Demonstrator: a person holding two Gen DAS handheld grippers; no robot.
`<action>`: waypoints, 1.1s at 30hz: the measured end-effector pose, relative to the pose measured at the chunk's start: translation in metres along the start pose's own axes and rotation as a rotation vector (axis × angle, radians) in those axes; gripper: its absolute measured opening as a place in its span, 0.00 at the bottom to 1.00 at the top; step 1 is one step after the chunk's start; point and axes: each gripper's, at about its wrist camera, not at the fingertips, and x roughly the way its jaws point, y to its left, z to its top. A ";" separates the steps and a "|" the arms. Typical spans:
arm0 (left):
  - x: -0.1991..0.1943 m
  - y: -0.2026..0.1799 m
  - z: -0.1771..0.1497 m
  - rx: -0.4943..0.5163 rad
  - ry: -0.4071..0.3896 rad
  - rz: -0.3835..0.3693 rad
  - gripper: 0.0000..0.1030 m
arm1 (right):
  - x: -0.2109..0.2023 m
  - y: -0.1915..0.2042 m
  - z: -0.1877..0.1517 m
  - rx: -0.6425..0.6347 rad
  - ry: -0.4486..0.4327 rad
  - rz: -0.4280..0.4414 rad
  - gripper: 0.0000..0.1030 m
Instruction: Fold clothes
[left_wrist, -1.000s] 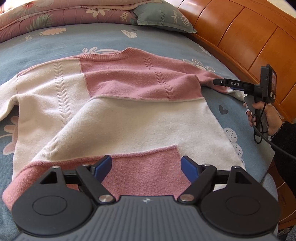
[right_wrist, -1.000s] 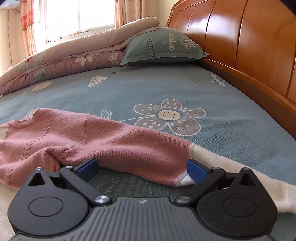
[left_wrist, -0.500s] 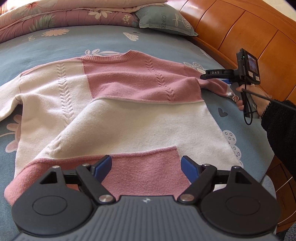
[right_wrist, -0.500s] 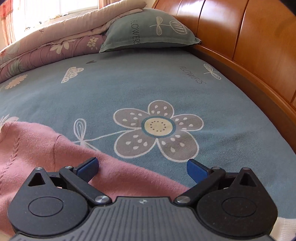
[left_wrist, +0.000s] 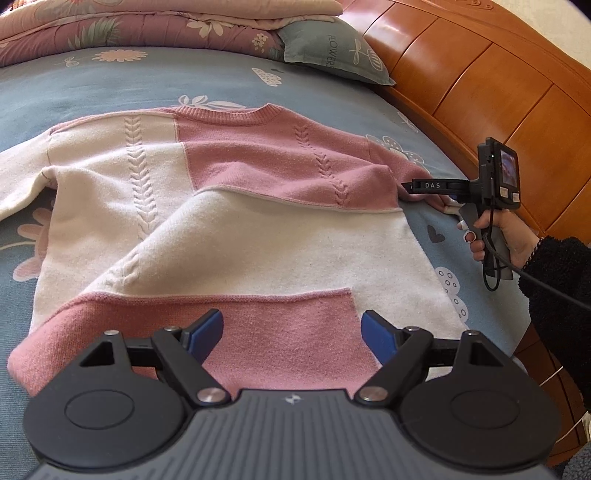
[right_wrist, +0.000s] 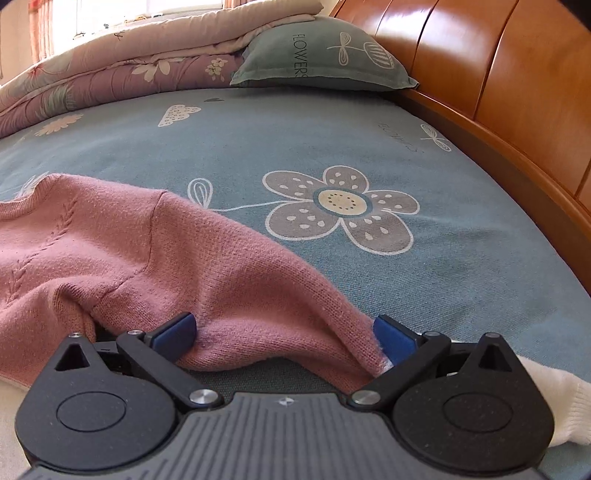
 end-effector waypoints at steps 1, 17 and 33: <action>-0.006 0.004 0.006 0.017 -0.012 0.005 0.80 | -0.006 0.003 0.004 -0.005 -0.006 -0.005 1.00; 0.090 0.119 0.140 0.067 -0.011 -0.063 0.81 | 0.003 0.196 0.075 -0.416 0.009 0.670 1.00; 0.087 0.119 0.195 -0.121 0.346 -0.037 0.84 | 0.020 0.185 0.103 -0.323 0.414 0.725 1.00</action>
